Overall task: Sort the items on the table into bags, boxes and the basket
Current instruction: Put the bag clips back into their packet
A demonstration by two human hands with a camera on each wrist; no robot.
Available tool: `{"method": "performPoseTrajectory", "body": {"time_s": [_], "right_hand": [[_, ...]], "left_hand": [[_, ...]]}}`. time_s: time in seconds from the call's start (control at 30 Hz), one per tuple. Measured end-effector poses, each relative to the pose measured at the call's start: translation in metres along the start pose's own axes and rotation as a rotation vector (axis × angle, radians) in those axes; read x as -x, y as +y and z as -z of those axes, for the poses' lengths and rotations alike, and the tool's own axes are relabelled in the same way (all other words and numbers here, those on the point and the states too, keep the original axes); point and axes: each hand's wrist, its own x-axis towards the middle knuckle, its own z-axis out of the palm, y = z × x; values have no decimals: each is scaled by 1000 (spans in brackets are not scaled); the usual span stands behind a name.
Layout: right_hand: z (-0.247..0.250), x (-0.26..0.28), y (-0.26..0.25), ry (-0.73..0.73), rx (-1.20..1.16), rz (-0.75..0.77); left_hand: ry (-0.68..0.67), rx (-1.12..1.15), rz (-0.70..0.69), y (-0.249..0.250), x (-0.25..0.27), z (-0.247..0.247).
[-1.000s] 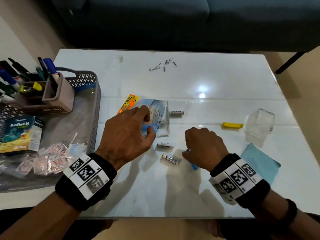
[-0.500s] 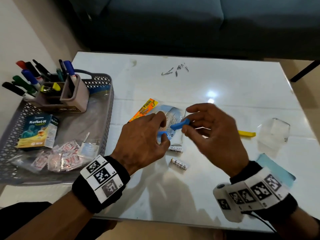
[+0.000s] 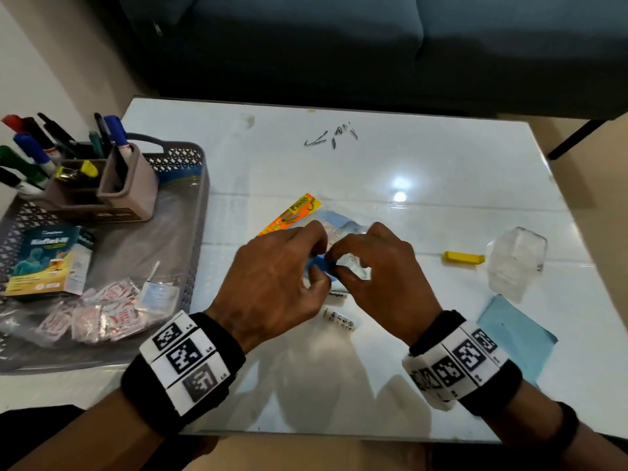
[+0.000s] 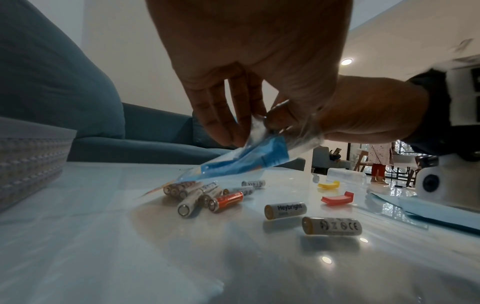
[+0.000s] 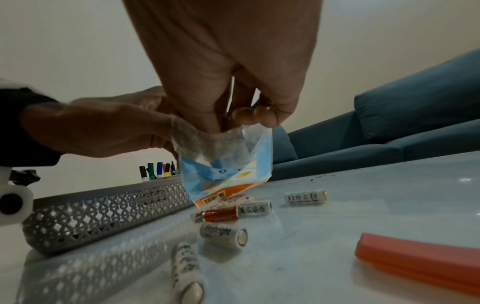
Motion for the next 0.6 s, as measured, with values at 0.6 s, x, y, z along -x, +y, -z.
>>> {"method": "performPoseTrajectory", "body": {"time_s": [0.6], "right_hand": [[91, 5, 93, -346, 621, -840]], "left_hand": [[33, -83, 118, -5, -3, 6]]}}
